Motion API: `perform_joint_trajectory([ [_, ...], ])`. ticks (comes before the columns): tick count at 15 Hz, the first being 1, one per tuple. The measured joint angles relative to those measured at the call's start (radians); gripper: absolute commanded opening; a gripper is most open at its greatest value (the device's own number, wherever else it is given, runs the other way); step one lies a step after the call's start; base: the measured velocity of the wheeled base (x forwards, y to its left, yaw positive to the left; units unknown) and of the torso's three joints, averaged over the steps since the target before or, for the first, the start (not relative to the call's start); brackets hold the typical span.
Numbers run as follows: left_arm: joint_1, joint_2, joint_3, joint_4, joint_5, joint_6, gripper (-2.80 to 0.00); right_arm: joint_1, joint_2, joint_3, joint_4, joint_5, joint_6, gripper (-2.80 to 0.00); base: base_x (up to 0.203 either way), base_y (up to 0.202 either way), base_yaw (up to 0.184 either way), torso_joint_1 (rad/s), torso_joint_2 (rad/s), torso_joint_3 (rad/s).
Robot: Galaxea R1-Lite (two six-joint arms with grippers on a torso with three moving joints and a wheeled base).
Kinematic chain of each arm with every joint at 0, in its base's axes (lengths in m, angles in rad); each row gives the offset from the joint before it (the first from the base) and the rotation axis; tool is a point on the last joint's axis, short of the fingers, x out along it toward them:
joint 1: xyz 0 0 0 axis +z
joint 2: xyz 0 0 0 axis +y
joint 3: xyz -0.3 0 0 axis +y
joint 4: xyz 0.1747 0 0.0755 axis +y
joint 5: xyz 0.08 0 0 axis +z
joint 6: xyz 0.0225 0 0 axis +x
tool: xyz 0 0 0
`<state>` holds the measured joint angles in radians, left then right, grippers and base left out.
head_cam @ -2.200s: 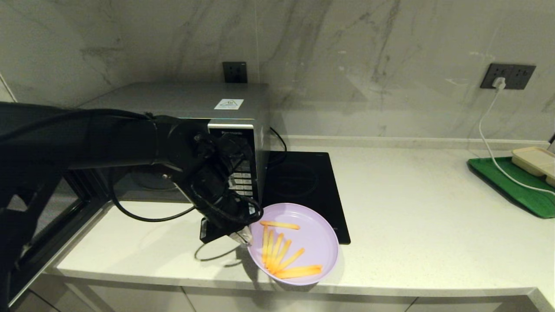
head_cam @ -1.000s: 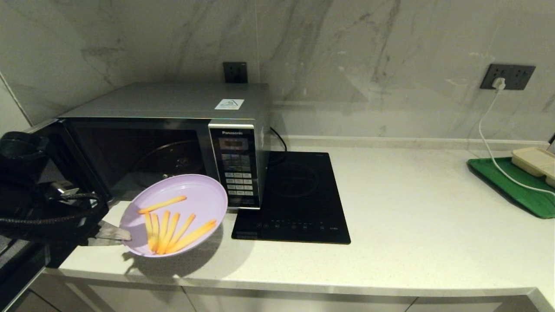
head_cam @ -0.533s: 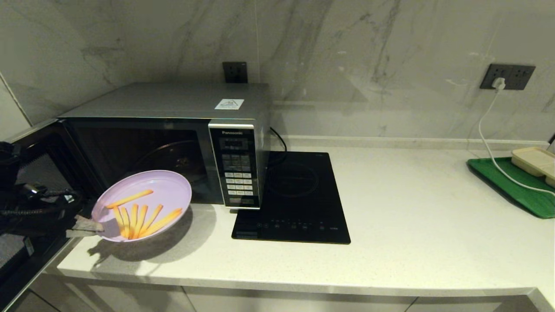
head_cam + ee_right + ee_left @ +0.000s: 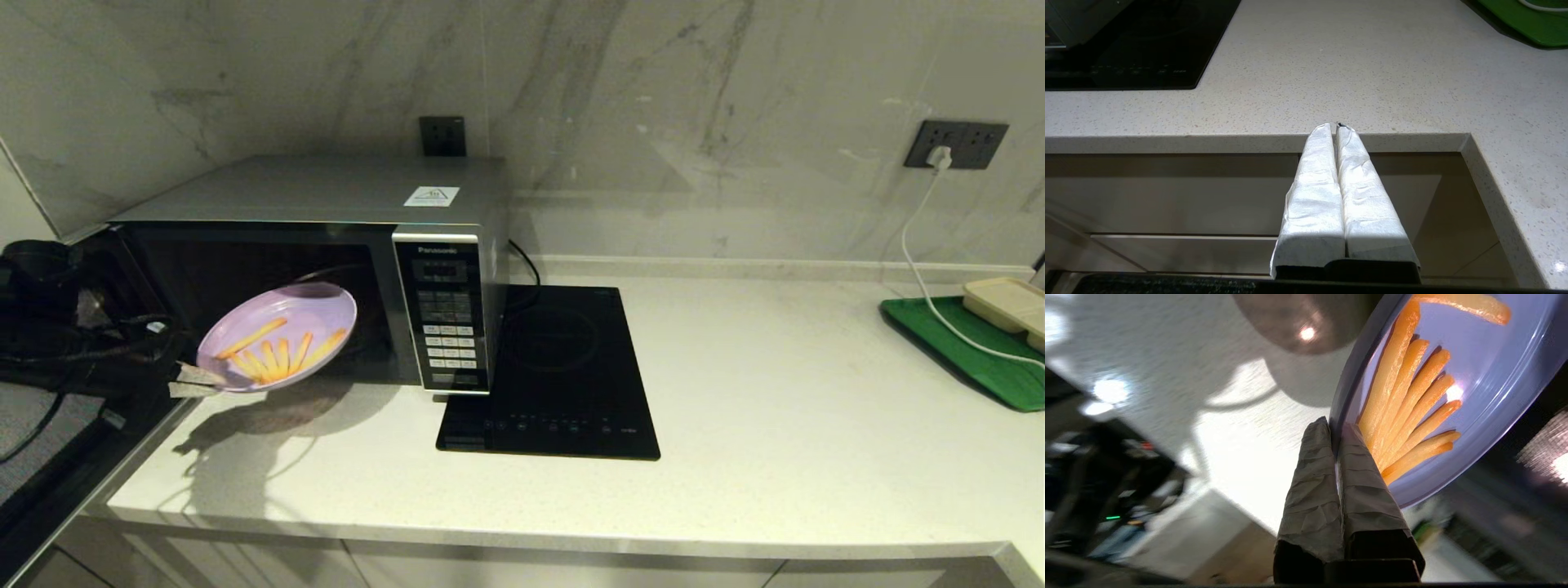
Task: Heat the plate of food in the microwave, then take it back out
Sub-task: Put the plate in the microwave oven
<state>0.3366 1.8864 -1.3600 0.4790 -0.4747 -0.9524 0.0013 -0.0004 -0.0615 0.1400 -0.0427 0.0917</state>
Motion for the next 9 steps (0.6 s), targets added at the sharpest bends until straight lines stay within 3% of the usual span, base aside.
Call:
perform_joint_trajectory([
  [4, -0.066, 0.066, -0.077, -0.027, 0.011, -0.209, -2.80, 0.000, 0.000, 0.000, 0.000, 0.000, 0.000, -2.80, 0.000, 0.000, 0.000, 0.000, 0.00, 0.000],
  [9, -0.146, 0.168, -0.238, -0.026, 0.105, -0.341, -2.80, 0.000, 0.000, 0.000, 0.000, 0.001, 0.000, -2.80, 0.000, 0.000, 0.000, 0.000, 0.00, 0.000],
])
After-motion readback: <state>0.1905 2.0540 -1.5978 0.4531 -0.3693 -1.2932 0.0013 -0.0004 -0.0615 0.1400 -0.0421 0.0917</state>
